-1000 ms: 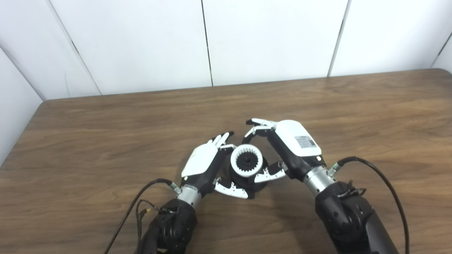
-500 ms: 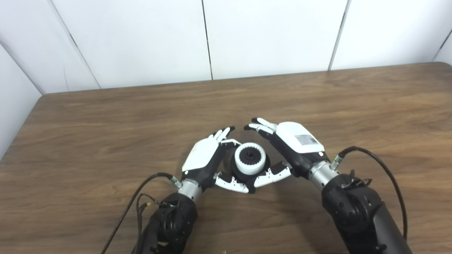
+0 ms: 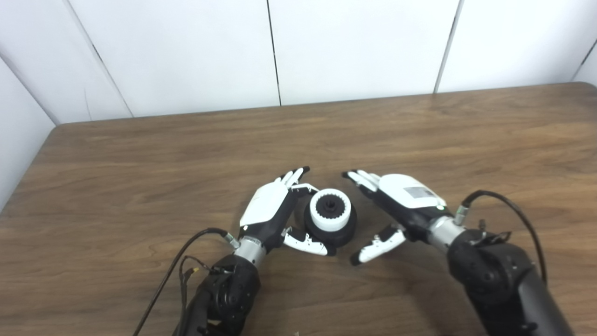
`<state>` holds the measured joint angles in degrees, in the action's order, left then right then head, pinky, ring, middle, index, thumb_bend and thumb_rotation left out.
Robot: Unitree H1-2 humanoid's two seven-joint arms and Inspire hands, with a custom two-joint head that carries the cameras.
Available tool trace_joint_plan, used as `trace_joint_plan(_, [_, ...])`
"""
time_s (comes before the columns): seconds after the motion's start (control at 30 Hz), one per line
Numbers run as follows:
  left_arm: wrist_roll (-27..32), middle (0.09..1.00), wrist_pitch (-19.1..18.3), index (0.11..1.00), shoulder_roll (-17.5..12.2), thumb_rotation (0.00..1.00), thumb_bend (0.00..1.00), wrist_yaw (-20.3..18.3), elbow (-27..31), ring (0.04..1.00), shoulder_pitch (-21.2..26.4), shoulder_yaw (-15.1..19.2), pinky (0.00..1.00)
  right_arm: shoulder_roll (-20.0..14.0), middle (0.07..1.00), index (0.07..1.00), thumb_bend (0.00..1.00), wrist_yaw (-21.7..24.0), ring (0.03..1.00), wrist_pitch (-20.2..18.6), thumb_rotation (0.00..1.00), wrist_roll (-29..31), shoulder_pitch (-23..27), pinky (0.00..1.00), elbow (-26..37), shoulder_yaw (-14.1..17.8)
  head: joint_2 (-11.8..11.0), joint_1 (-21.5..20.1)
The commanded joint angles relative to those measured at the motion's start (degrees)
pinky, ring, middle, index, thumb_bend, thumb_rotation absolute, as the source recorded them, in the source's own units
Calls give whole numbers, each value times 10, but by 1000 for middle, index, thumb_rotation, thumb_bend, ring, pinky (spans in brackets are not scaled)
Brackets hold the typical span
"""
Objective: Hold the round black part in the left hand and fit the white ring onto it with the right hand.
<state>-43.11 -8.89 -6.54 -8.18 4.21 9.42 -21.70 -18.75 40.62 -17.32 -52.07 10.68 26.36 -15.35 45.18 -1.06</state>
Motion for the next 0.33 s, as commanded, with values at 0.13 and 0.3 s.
trace_joint_plan(0.13, [-6, 1000, 7, 618, -2, 310, 949, 11, 17, 1000, 20, 4, 1000, -16, 1000, 1000, 1000, -16, 997, -4, 371, 24, 3, 881, 17, 29, 0, -2])
trace_joint_plan(0.3, [-4, 1000, 10, 616, -3, 307, 951, 14, 18, 1000, 20, 6, 1000, -10, 1000, 1000, 1000, -27, 998, -8, 350, 20, -4, 888, 19, 35, 0, -7])
